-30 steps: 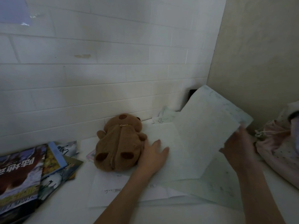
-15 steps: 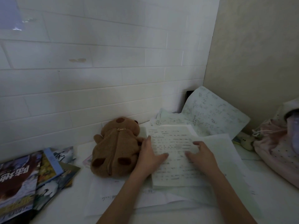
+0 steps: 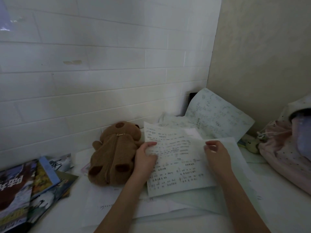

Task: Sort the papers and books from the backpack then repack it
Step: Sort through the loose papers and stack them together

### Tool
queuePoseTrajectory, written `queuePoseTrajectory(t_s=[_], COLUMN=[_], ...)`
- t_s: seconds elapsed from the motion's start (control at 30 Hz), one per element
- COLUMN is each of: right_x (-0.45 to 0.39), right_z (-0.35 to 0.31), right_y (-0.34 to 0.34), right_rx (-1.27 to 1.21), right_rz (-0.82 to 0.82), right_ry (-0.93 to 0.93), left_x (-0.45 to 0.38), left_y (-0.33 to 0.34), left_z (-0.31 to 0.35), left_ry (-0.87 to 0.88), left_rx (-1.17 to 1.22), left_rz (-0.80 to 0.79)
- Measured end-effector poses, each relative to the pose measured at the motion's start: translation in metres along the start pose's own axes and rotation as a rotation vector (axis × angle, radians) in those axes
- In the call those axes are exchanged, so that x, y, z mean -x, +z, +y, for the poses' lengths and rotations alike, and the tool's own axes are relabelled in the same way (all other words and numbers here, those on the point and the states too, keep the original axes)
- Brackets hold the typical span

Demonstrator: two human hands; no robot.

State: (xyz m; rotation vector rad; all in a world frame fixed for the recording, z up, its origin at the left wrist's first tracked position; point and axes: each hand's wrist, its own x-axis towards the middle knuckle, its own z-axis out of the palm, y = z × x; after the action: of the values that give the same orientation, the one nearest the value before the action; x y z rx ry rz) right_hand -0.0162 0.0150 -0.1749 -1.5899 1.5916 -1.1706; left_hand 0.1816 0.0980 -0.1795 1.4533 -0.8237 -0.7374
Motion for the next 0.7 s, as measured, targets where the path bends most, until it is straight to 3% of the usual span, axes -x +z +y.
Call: queuePoseTrajectory(t_s=[0.07, 0.2, 0.37, 0.5, 0.7], right_x=[-0.005, -0.01, -0.013, -0.01, -0.02], right_z=[0.001, 0.015, 0.018, 0.02, 0.03], right_y=[-0.016, -0.039, -0.038, -0.042, -0.043], right_rx=[0.195, 0.48, 0.377, 0.53, 0.334], right_rz=[0.086, -0.046, -0.214, -0.033, -0.082], right_ry=[0.112, 0.343, 0.312, 0.375, 0.294], left_x=[-0.003, -0.009, -0.01, -0.009, -0.012], left_y=[0.0, 0.0, 0.001, 0.001, 0.002], left_z=[-0.004, -0.012, -0.012, -0.011, -0.014], left_ry=[0.06, 0.098, 0.093, 0.102, 0.082], left_rx=[-0.094, -0.178, -0.187, -0.202, -0.225], left_rz=[0.063, 0.083, 0.079, 0.089, 0.073])
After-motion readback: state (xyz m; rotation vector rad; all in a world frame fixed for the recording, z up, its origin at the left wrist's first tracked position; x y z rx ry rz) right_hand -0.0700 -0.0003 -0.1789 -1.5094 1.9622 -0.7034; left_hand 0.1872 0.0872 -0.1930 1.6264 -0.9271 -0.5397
